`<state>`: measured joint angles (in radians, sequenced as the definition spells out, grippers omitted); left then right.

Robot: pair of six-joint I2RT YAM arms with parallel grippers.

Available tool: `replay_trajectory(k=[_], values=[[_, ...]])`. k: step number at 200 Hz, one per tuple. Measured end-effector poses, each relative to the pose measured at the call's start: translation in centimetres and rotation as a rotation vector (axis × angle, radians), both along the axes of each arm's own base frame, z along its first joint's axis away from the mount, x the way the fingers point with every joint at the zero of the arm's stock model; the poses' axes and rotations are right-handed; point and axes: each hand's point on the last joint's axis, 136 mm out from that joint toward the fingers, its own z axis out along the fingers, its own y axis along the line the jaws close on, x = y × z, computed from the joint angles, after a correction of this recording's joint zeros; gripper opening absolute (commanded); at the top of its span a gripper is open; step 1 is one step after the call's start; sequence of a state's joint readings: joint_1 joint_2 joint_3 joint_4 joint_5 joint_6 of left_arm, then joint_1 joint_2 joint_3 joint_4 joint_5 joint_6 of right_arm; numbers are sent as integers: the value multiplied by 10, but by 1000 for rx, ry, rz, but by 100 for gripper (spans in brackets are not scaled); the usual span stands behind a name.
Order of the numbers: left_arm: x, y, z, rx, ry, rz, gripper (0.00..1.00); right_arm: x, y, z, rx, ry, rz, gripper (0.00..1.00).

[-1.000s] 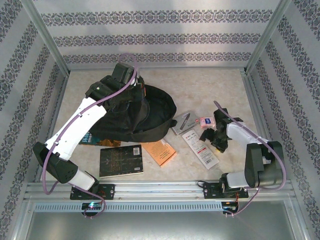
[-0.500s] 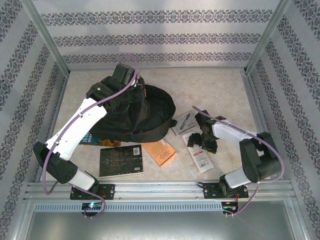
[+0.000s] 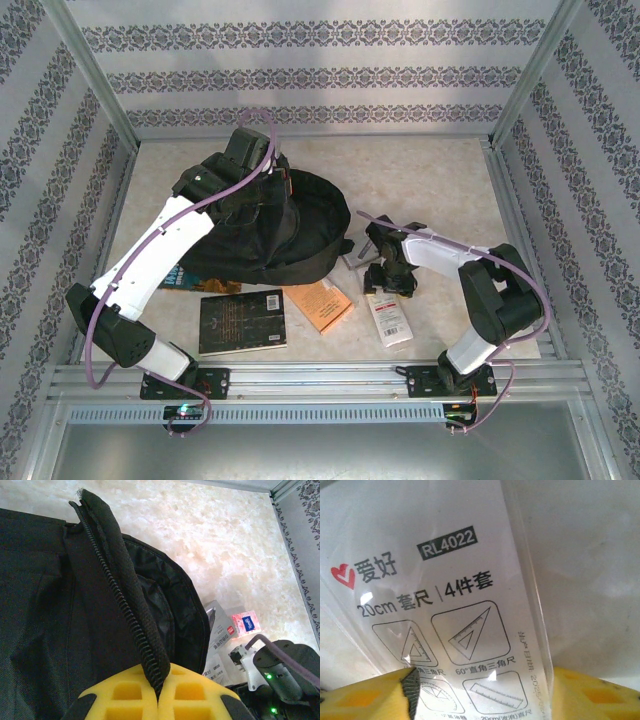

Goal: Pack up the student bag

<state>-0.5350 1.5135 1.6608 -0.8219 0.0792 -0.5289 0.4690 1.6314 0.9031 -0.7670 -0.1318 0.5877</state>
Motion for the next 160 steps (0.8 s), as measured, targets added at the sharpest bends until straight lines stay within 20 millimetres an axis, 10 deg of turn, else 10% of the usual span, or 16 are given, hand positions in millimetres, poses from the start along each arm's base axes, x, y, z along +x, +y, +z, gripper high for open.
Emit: replay_trajectory(k=[88, 160], values=[[0, 0, 0, 0, 1, 0, 0, 17, -25, 5, 155, -4, -292, 37], [-1, 0, -6, 6, 14, -2, 0, 15, -21, 13, 213, -43, -243, 76]])
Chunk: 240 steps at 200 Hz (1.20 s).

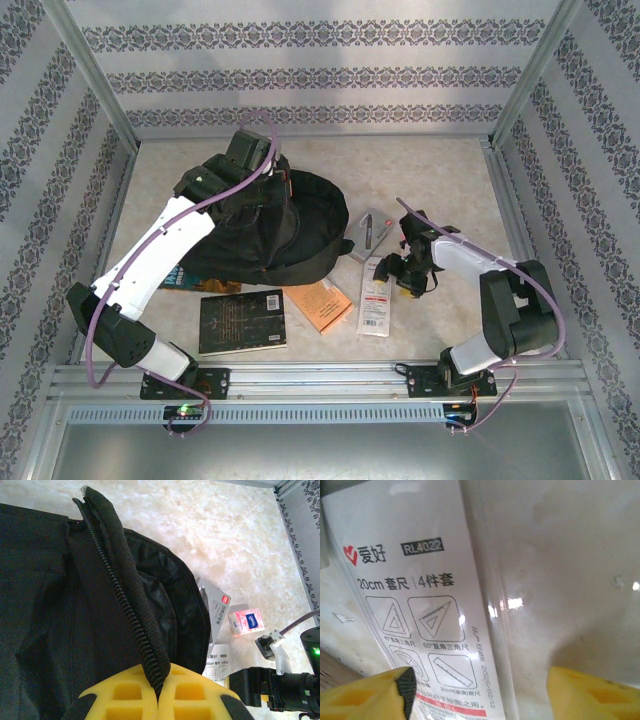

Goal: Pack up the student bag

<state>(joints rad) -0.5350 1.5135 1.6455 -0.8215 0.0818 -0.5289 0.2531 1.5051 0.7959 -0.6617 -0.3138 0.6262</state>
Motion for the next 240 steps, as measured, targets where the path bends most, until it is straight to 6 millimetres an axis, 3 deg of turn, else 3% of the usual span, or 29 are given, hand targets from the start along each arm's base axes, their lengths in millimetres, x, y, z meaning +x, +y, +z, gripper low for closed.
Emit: replay_trajectory(k=[127, 174, 199, 240], values=[[-2, -2, -6, -3, 17, -11, 0, -9, 0, -8, -6, 22, 26, 59], [-2, -2, -5, -4, 16, -11, 0, -11, 19, -7, 22, -11, 95, 55], [-2, -2, -5, -4, 16, -11, 0, -14, 38, -5, 99, -28, 133, 54], [-3, -2, -5, -7, 17, -14, 0, -13, 53, 0, 211, -57, 127, 54]])
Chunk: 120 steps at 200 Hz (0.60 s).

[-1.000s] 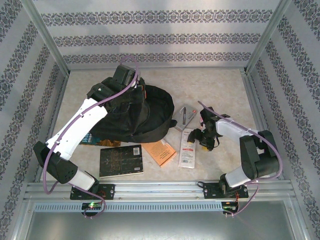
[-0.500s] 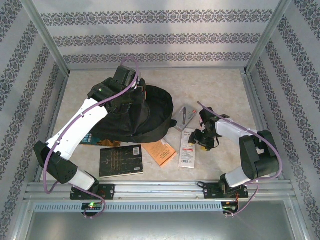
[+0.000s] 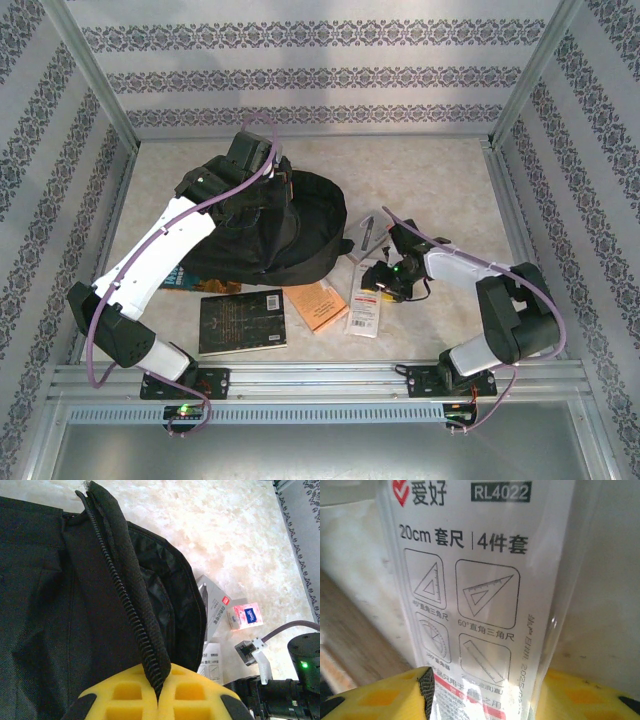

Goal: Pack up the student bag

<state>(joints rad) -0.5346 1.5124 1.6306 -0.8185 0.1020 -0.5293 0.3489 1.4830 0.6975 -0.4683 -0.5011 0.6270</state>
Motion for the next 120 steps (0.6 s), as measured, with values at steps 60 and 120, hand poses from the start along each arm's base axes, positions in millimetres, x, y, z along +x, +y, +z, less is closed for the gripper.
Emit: replay_trajectory(k=[60, 120], values=[[0, 0, 0, 0, 0, 0, 0, 8, 6, 26, 202, -45, -87, 50], [0, 0, 0, 0, 0, 0, 0, 1, 10, 22, 247, -31, -82, 38]])
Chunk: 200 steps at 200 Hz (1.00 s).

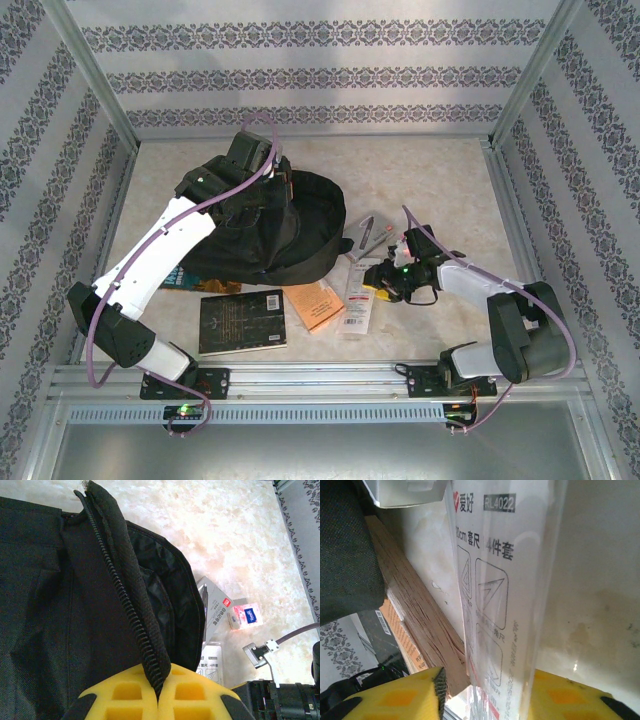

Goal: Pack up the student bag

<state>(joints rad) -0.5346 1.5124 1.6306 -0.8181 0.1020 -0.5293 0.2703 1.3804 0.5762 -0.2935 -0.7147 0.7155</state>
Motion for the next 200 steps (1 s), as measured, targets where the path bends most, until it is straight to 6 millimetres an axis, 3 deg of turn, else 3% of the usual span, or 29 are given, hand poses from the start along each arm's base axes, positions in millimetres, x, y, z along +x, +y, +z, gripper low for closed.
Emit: replay_trajectory(k=[37, 97, 150, 200], values=[[0, 0, 0, 0, 0, 0, 0, 2, 4, -4, 14, 18, -3, 30], [0, 0, 0, 1, 0, 0, 0, 3, 14, -2, 16, 11, 26, 5], [0, 0, 0, 1, 0, 0, 0, 0, -12, 7, -102, -14, -61, 1], [0, 0, 0, 1, -1, 0, 0, -19, -40, 14, -241, 9, -128, 0]])
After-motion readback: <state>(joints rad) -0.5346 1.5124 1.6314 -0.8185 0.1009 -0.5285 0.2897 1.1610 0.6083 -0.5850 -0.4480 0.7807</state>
